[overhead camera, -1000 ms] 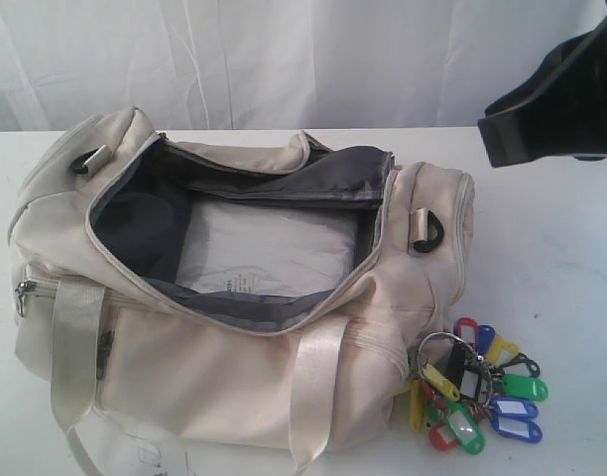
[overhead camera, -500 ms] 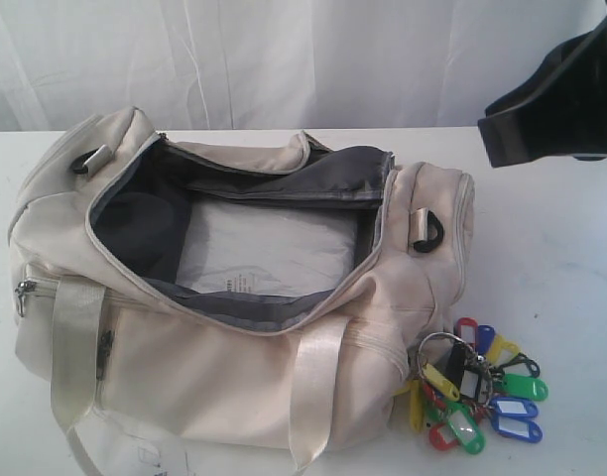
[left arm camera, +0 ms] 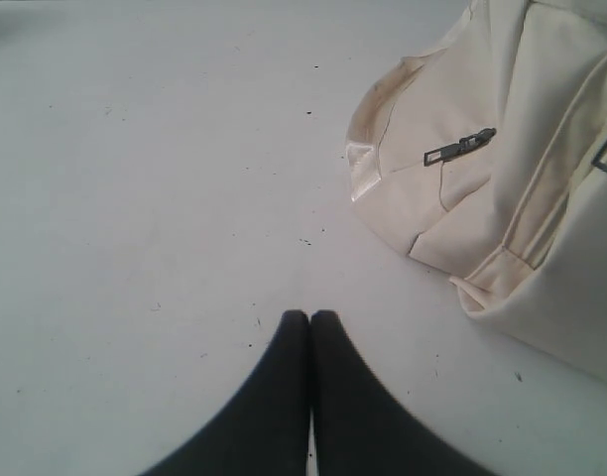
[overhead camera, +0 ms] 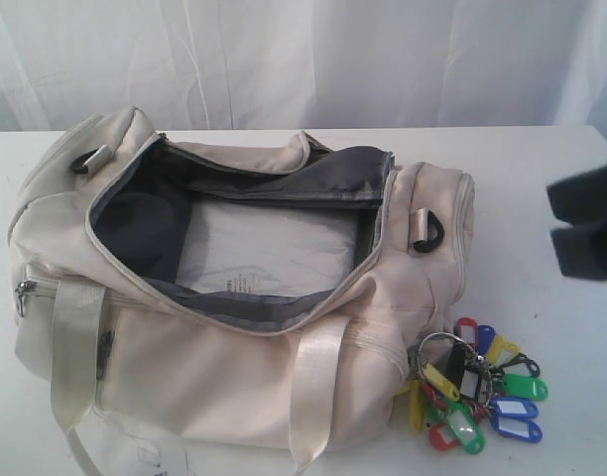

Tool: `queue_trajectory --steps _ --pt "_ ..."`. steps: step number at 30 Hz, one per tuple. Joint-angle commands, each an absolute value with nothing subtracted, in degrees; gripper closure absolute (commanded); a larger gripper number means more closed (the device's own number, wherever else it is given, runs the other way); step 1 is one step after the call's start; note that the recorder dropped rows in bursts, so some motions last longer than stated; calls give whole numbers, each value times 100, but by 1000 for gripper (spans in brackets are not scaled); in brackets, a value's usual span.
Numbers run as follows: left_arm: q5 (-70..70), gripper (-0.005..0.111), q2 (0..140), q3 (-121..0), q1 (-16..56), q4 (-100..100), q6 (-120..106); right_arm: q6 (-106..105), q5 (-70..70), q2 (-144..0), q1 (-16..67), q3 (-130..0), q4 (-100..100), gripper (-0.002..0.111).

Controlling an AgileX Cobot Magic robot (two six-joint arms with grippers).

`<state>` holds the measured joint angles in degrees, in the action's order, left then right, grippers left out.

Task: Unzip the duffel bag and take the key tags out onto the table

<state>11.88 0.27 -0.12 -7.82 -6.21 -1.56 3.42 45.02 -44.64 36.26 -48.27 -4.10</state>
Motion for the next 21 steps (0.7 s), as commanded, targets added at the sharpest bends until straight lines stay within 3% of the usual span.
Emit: queue_trajectory --steps 1,3,5,12,15,21 --pt "1195 107 0 0 -795 -684 -152 357 4200 -3539 2794 -3345 -459 108" --pt "1195 107 0 0 -795 -684 -152 357 4200 -3024 2545 -2564 -459 108" --pt "1206 107 0 0 -795 -673 -152 323 2485 -2549 2427 -1901 -463 108" --pt "1206 107 0 0 -795 -673 -152 323 128 -1494 2156 -434 -463 108" --pt "1206 107 0 0 -795 -673 -152 323 -109 -1009 1957 0 -463 108" --pt "1206 107 0 0 -795 -673 -152 323 1545 0 1230 0 -463 108"
